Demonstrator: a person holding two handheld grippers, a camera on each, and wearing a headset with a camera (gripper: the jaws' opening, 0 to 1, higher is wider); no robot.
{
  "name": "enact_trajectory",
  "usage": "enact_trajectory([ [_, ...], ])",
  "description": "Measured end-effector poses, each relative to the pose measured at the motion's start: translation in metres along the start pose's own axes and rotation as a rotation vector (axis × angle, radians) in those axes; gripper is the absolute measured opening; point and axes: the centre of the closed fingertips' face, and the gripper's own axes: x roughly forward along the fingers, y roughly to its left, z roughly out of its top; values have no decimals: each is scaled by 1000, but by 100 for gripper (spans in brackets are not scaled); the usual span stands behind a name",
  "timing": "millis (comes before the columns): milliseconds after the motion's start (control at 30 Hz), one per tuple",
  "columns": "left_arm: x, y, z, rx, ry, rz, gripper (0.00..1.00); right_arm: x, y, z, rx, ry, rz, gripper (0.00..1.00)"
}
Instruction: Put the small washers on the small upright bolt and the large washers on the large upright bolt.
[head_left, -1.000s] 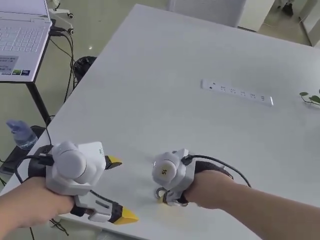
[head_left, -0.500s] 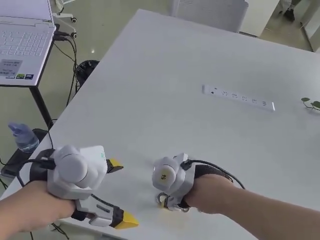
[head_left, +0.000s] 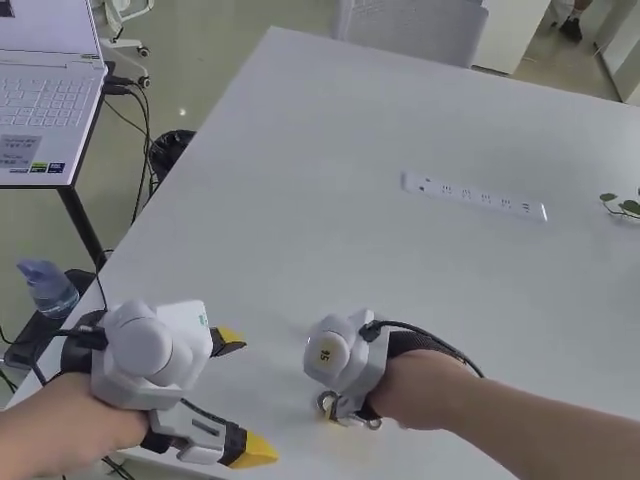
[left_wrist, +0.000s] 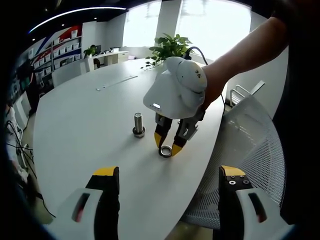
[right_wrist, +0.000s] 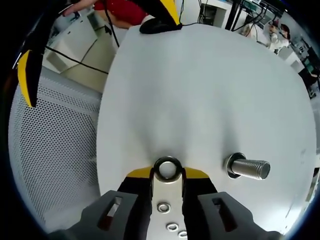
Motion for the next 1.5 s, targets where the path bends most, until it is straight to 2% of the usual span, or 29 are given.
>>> enact_trajectory([
  [233,2,1,4,1,-7,0,81,-12,-6,1,56,-18,15,21],
  [600,2,1,4,4,-4,-2,81,-34,-11,-3,94,-32,27,21],
  [967,3,0,3,3,1,-4,81,-62,-27,3,160,-75,17,21],
  [1400,3,-1,7,12,-1,-7,81,-87,-47,5,162,-66,-5,21],
  [1500,4,-3,7,14,0,-9,80,-90,-49,7,168,-64,4,21],
])
